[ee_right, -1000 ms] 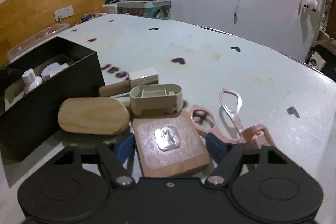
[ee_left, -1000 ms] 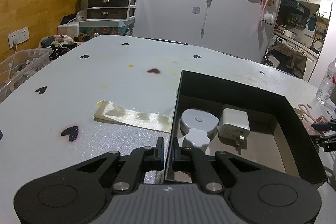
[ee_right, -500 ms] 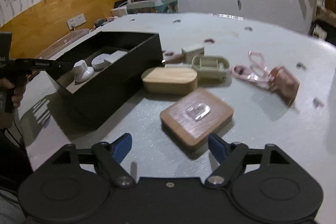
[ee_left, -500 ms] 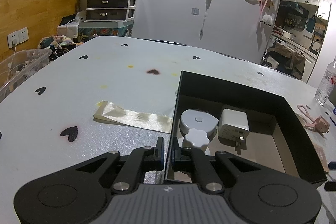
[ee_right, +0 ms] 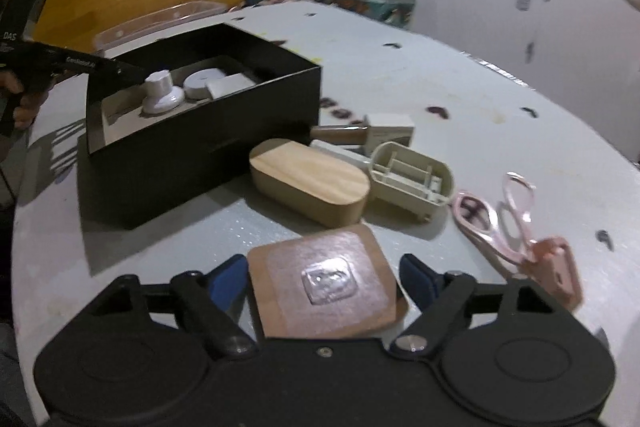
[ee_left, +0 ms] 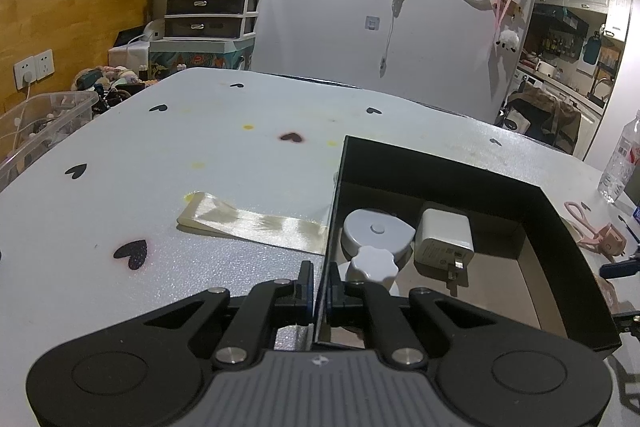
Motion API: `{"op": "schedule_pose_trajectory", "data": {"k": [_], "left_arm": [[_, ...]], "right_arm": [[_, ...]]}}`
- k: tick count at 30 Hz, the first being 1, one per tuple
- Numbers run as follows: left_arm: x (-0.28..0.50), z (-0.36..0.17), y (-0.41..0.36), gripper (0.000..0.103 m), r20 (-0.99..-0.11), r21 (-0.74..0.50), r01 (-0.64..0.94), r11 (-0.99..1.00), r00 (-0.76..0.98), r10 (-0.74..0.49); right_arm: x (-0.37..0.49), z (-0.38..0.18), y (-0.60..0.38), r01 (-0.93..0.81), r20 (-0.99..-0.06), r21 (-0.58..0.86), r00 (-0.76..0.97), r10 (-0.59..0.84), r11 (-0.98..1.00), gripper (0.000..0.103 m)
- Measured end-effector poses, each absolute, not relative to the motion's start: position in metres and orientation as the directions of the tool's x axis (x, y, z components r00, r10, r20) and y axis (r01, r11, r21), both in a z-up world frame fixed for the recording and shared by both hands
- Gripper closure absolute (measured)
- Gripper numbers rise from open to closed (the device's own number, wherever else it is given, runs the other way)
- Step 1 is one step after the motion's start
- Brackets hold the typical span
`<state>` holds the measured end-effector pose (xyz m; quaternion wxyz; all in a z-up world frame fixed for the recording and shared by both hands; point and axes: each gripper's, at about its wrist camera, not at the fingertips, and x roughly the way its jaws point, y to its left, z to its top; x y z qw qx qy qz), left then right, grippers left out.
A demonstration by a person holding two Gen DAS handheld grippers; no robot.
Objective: Organize rigid objects
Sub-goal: 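Grasp the square wooden board with clear hook using the right gripper, then carry the wooden board into the black box and open the right gripper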
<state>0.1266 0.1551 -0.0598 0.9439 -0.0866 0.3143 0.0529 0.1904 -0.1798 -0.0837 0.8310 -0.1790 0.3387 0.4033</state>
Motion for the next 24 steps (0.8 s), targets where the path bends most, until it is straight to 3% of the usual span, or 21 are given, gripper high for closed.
{"op": "schedule_pose_trajectory", "data": {"k": [11, 24], "left_arm": [[0.127, -0.061, 0.155, 0.097, -0.600, -0.136, -0.151, 0.979, 0.799, 0.040], [0.125, -0.063, 0.157, 0.098, -0.593, -0.138, -0.135, 0.981, 0.805, 0.028]], "right_arm": [[0.174, -0.072, -0.174, -0.786, -0.730, -0.014, 0.431, 0.531, 0.618, 0.023], [0.161, 0.022, -0.118, -0.879, -0.653, -0.149, 0.432, 0.622, 0.454, 0.024]]}}
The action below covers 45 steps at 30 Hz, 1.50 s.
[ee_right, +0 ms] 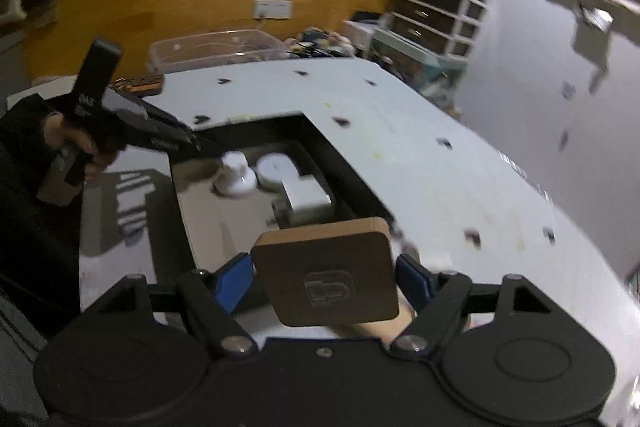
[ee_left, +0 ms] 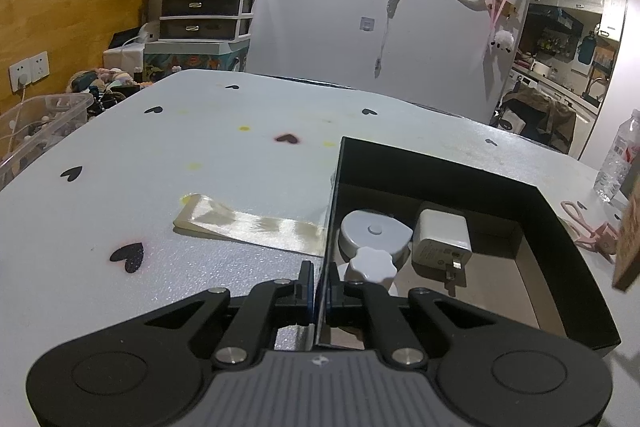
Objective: Organize rigid objects
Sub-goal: 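Carry the wooden board into the black box and open the right gripper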
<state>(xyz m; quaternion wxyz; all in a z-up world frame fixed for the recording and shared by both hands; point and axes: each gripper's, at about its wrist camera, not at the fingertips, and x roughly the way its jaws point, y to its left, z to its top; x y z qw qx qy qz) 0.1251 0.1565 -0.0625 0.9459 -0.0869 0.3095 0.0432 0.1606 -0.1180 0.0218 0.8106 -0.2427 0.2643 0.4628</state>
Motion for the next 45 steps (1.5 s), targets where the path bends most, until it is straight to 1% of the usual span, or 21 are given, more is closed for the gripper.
{"op": "schedule_pose_trajectory", "data": {"k": [4, 12, 13, 14, 15, 17, 19, 20, 21, 25, 27, 35, 37, 39, 41, 44, 45], "left_arm": [[0.125, -0.063, 0.158, 0.097, -0.591, -0.143, -0.128, 0.981, 0.807, 0.019], [0.125, -0.064, 0.160, 0.097, -0.585, -0.153, -0.114, 0.982, 0.811, 0.003], [0.125, -0.064, 0.161, 0.097, -0.585, -0.153, -0.112, 0.982, 0.811, 0.001], [0.125, -0.064, 0.161, 0.097, -0.584, -0.154, -0.109, 0.982, 0.811, -0.002], [0.125, -0.064, 0.161, 0.096, -0.584, -0.155, -0.107, 0.982, 0.812, -0.003], [0.125, -0.064, 0.162, 0.097, -0.584, -0.155, -0.104, 0.982, 0.812, -0.006], [0.125, -0.064, 0.162, 0.096, -0.583, -0.155, -0.101, 0.983, 0.813, -0.009], [0.126, -0.064, 0.162, 0.096, -0.582, -0.157, -0.100, 0.983, 0.813, -0.010], [0.125, -0.065, 0.163, 0.096, -0.582, -0.160, -0.099, 0.982, 0.813, -0.013], [0.126, -0.065, 0.164, 0.096, -0.581, -0.164, -0.092, 0.982, 0.814, -0.020], [0.126, -0.065, 0.163, 0.096, -0.581, -0.162, -0.091, 0.983, 0.814, -0.020], [0.126, -0.065, 0.164, 0.096, -0.581, -0.162, -0.091, 0.983, 0.813, -0.020], [0.126, -0.065, 0.164, 0.096, -0.582, -0.161, -0.091, 0.983, 0.813, -0.020], [0.127, -0.066, 0.164, 0.096, -0.583, -0.159, -0.092, 0.983, 0.812, -0.018], [0.127, -0.066, 0.164, 0.096, -0.584, -0.159, -0.093, 0.983, 0.812, -0.018], [0.128, -0.067, 0.163, 0.096, -0.585, -0.157, -0.094, 0.983, 0.811, -0.016], [0.128, -0.067, 0.163, 0.096, -0.586, -0.156, -0.095, 0.983, 0.810, -0.015]], "right_arm": [[0.171, 0.033, -0.089, -0.907, -0.668, -0.164, 0.391, 0.633, 0.388, 0.024], [0.195, 0.021, -0.024, -0.931, -0.766, -0.246, 0.357, 0.535, 0.270, 0.024], [0.198, 0.018, -0.018, -0.935, -0.782, -0.244, 0.346, 0.518, 0.256, 0.029], [0.200, 0.014, -0.012, -0.936, -0.800, -0.248, 0.343, 0.492, 0.248, 0.066], [0.205, 0.009, -0.005, -0.936, -0.827, -0.248, 0.338, 0.450, 0.249, 0.087], [0.218, 0.003, 0.005, -0.927, -0.861, -0.238, 0.340, 0.379, 0.290, 0.085], [0.228, -0.003, 0.012, -0.939, -0.892, -0.210, 0.298, 0.339, 0.271, 0.077], [0.231, -0.006, 0.014, -0.938, -0.893, -0.216, 0.302, 0.333, 0.271, 0.071], [0.231, -0.008, 0.016, -0.936, -0.892, -0.225, 0.309, 0.330, 0.269, 0.068], [0.230, -0.005, 0.016, -0.947, -0.881, -0.184, 0.277, 0.383, 0.262, 0.063], [0.225, -0.002, 0.017, -0.955, -0.875, -0.161, 0.255, 0.411, 0.249, 0.056], [0.205, -0.015, 0.027, -0.972, -0.887, -0.109, 0.190, 0.421, 0.209, 0.057], [0.203, -0.021, 0.025, -0.974, -0.895, -0.082, 0.166, 0.415, 0.211, 0.055], [0.204, -0.030, 0.024, -0.976, -0.907, -0.056, 0.139, 0.399, 0.213, 0.044], [0.206, -0.037, 0.021, -0.974, -0.915, -0.029, 0.116, 0.387, 0.224, 0.036], [0.214, -0.043, 0.016, -0.964, -0.915, 0.048, 0.063, 0.399, 0.262, 0.040], [0.214, -0.044, 0.016, -0.961, -0.912, 0.047, 0.069, 0.405, 0.271, 0.042]]}}
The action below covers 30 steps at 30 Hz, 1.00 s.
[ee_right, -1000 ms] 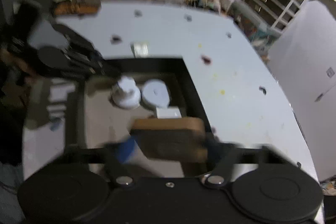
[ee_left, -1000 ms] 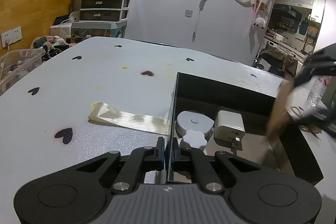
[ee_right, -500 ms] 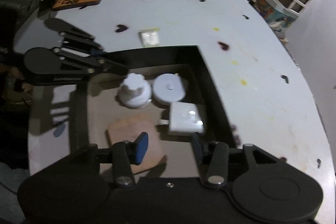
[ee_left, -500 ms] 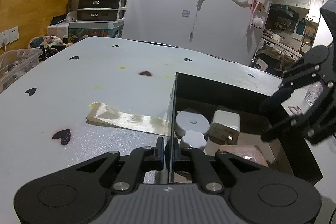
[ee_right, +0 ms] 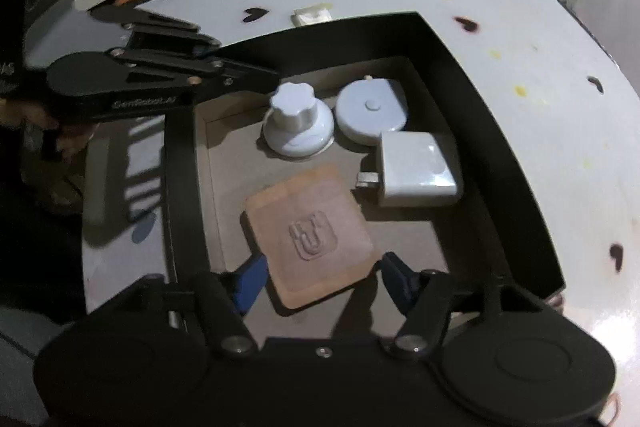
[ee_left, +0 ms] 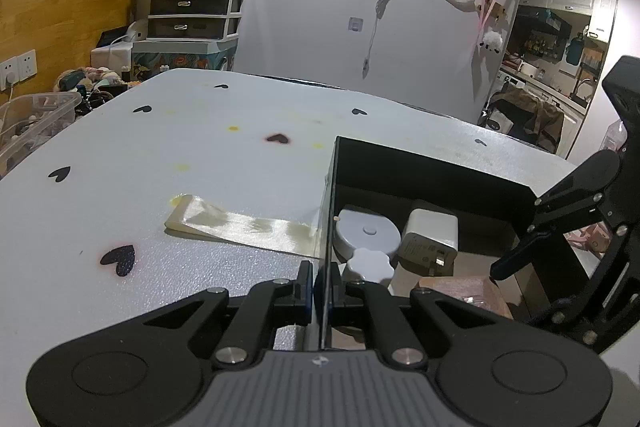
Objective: Organize rigid objects
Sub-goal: 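Withdraw the right gripper from the box toward the beige plastic holder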
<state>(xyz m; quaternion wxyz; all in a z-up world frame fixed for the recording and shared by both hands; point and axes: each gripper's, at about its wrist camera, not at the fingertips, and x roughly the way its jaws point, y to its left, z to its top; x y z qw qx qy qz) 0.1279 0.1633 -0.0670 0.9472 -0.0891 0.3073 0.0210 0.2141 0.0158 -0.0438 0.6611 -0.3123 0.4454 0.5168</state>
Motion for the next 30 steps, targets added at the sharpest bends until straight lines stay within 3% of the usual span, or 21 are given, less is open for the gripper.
{"op": "schedule_pose_trajectory", "data": {"k": [1, 3, 14, 22, 27, 30], "left_arm": [[0.128, -0.067, 0.163, 0.096, -0.587, -0.156, -0.096, 0.983, 0.810, -0.014], [0.129, -0.067, 0.162, 0.096, -0.588, -0.156, -0.097, 0.983, 0.808, -0.013], [0.131, -0.067, 0.160, 0.097, -0.596, -0.152, -0.106, 0.983, 0.803, -0.005], [0.132, -0.067, 0.159, 0.097, -0.598, -0.153, -0.113, 0.982, 0.802, -0.001], [0.132, -0.067, 0.159, 0.097, -0.600, -0.149, -0.117, 0.982, 0.800, 0.004], [0.131, -0.066, 0.158, 0.097, -0.602, -0.146, -0.120, 0.982, 0.799, 0.008]], "right_arm": [[0.212, -0.044, 0.016, -0.961, -0.908, 0.046, 0.073, 0.413, 0.272, 0.045], [0.211, -0.042, 0.016, -0.954, -0.899, 0.064, 0.072, 0.433, 0.292, 0.065], [0.210, -0.038, 0.000, -0.891, -0.850, 0.142, 0.114, 0.515, 0.431, 0.060], [0.192, -0.005, -0.040, -0.860, -0.746, 0.136, 0.238, 0.622, 0.492, 0.036], [0.184, 0.012, -0.068, -0.820, -0.675, 0.135, 0.335, 0.658, 0.556, 0.010], [0.177, 0.016, -0.083, -0.792, -0.646, 0.122, 0.395, 0.654, 0.599, 0.001]]}}
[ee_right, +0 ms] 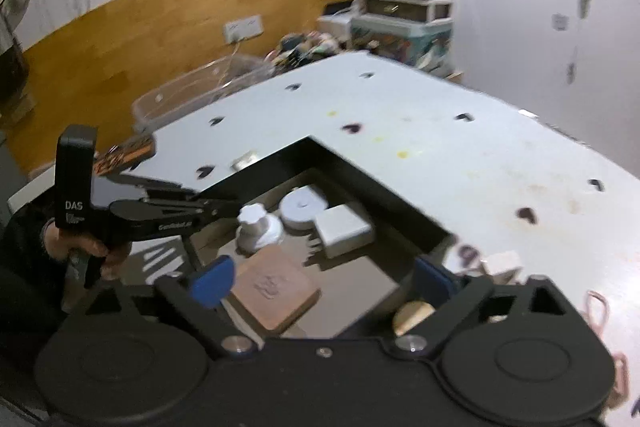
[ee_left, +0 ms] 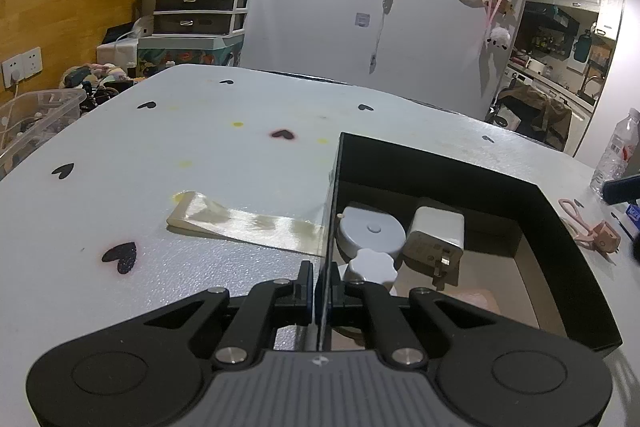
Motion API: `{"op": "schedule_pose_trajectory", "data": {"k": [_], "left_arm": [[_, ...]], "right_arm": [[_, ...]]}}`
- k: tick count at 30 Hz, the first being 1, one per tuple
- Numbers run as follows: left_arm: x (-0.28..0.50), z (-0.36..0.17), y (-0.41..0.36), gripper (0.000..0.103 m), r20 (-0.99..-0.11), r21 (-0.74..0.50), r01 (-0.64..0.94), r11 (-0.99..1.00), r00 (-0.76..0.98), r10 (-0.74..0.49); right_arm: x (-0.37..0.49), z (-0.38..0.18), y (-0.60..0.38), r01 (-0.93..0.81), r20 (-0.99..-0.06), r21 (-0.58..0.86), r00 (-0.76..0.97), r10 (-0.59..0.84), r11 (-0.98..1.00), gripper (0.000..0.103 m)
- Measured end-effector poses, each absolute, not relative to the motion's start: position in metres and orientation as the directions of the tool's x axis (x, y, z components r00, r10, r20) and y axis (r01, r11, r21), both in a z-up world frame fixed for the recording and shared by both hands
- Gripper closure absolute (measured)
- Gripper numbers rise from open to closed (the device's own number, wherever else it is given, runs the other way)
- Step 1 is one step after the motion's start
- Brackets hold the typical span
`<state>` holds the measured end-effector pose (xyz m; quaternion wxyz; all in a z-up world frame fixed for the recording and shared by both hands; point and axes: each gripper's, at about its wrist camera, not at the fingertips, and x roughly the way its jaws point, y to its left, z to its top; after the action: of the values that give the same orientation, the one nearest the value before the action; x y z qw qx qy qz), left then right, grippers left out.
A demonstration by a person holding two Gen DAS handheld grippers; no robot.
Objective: Organize rigid objects
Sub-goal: 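Withdraw the right gripper from the box toward the beige plastic holder, then grasp the beige plastic holder with the right gripper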
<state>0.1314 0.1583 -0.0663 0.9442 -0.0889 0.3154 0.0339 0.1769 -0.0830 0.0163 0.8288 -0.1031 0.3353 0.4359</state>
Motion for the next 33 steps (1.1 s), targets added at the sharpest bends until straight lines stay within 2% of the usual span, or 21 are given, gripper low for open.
{"op": "schedule_pose_trajectory", "data": {"k": [13, 25, 33], "left_arm": [[0.130, -0.064, 0.157, 0.097, -0.605, -0.140, -0.131, 0.981, 0.796, 0.020], [0.130, -0.064, 0.157, 0.097, -0.606, -0.141, -0.131, 0.981, 0.796, 0.019], [0.130, -0.064, 0.157, 0.097, -0.607, -0.137, -0.131, 0.982, 0.794, 0.021]], "right_arm": [[0.162, -0.009, -0.141, -0.602, -0.569, 0.152, 0.595, 0.567, 0.784, 0.000], [0.202, -0.051, -0.170, -0.376, -0.584, 0.128, 0.719, 0.376, 0.918, 0.000], [0.253, -0.071, -0.163, -0.322, -0.607, 0.236, 0.688, 0.398, 0.917, 0.011]]}}
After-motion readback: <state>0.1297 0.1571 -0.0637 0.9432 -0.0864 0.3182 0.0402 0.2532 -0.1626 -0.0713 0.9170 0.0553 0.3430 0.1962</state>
